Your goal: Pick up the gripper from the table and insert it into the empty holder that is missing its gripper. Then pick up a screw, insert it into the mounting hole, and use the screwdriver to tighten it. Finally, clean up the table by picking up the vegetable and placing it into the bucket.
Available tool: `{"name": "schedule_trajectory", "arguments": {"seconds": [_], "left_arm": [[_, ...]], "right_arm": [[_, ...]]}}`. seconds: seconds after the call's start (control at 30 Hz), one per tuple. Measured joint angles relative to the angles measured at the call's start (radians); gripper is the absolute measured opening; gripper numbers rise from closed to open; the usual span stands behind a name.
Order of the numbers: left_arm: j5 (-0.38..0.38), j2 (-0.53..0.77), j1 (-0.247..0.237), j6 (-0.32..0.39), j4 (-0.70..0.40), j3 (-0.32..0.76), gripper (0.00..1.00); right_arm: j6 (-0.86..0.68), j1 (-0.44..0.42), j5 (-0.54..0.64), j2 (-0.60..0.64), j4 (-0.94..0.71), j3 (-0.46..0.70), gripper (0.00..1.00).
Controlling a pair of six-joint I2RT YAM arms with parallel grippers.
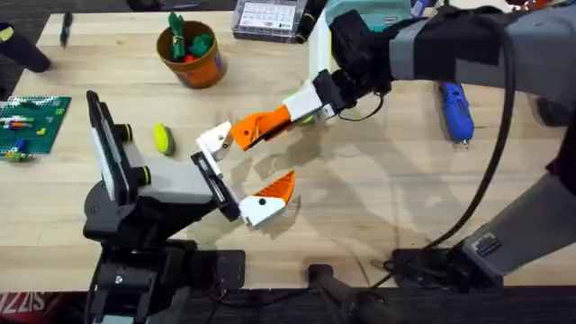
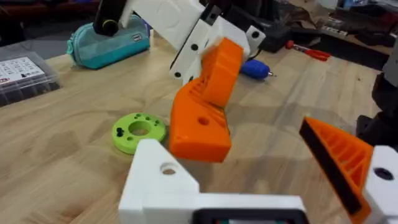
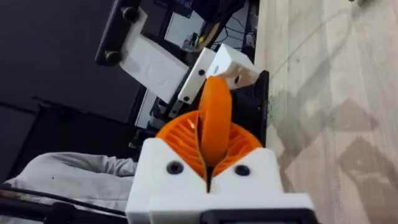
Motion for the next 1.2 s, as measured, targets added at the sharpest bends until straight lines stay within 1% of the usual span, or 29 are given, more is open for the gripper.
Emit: {"name": "schedule_trajectory", "arguments": {"seconds": [0.23,0.5,0.67,0.93,1.2], "left_arm": [[0.0,0.0,0.0,0.0,0.0,0.0,0.985],[0.0,0.0,0.0,0.0,0.0,0.0,0.985],[-0.001,0.0,0.0,0.0,0.0,0.0,0.985],[-0.011,0.0,0.0,0.0,0.001,0.0,0.985],[-0.016,0.0,0.001,0.0,0.001,0.0,0.986]], "right_arm": [[0.035,0.0,0.004,0.003,0.009,0.0,0.007],[0.061,0.0,0.0,0.07,0.021,-0.001,0.007],[0.073,0.003,-0.002,0.07,0.03,-0.002,0.007],[0.138,0.011,-0.003,0.07,0.082,-0.002,0.007],[0.185,0.024,-0.003,0.07,0.085,-0.002,0.007]]}}
